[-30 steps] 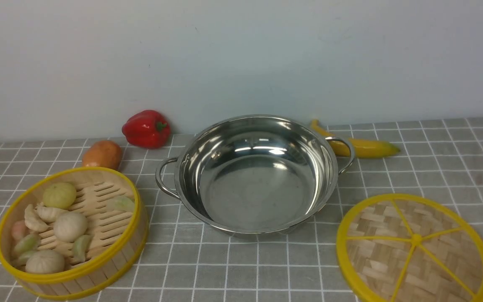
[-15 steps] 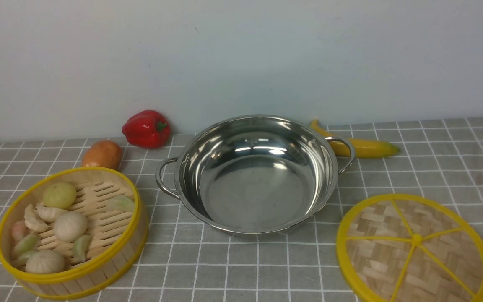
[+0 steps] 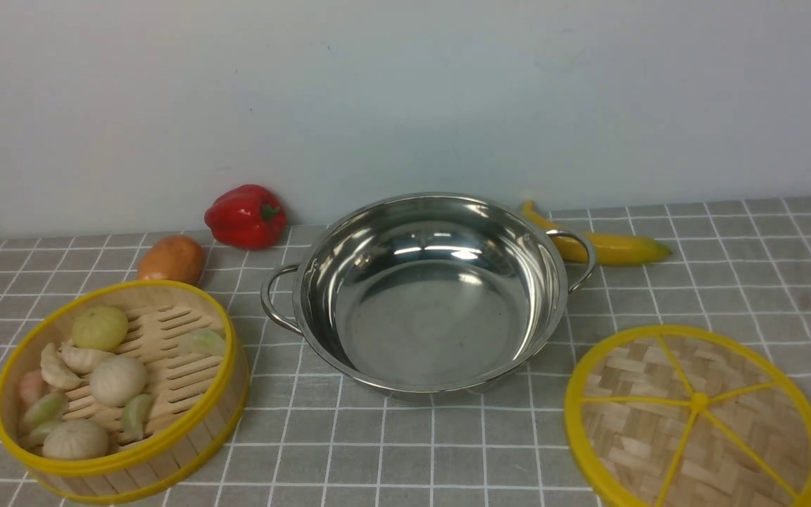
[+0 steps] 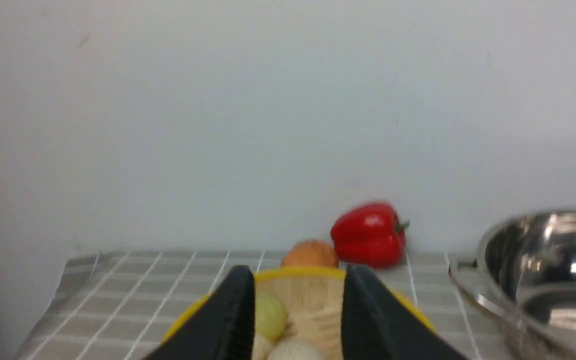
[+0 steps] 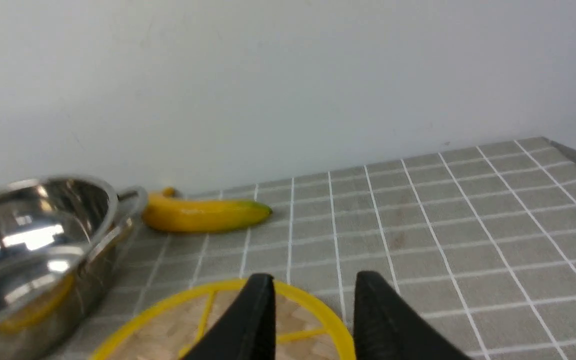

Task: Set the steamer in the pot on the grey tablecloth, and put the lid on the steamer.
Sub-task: 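Grasp the rim of the steamer basket holding the buns with the left gripper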

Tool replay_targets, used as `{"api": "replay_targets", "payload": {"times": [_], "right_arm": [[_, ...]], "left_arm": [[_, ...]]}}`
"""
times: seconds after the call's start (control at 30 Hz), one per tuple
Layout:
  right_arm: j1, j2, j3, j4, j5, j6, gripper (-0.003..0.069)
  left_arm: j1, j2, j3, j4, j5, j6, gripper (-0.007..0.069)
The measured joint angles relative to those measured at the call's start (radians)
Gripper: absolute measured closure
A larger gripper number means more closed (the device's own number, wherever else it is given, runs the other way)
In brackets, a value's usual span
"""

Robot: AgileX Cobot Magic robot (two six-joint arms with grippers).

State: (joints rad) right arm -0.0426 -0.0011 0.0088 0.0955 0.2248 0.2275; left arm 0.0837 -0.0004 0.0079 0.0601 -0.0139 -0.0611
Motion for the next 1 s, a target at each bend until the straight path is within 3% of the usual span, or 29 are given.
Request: {"api": "replay_targets", "payload": {"times": [0.27,0.47,1.0], "right_arm": [[0.000,0.000,0.000,0.199,-0.362,0.112,0.0416],[0.000,0.000,0.000,0.222,-0.503,0.134,0.0416],[0.000,0.000,0.000,0.220,-0.465,0.161,0.0416]], "left_arm": [[0.000,0.000,0.000,-0.023,-0.417,-0.070,0.0382],[0.000,0.000,0.000,-0.023,-0.655,-0.080,0.0382],[0.000,-0.001,0.000,-0.020,-0.985,-0.080,0.0382]]}}
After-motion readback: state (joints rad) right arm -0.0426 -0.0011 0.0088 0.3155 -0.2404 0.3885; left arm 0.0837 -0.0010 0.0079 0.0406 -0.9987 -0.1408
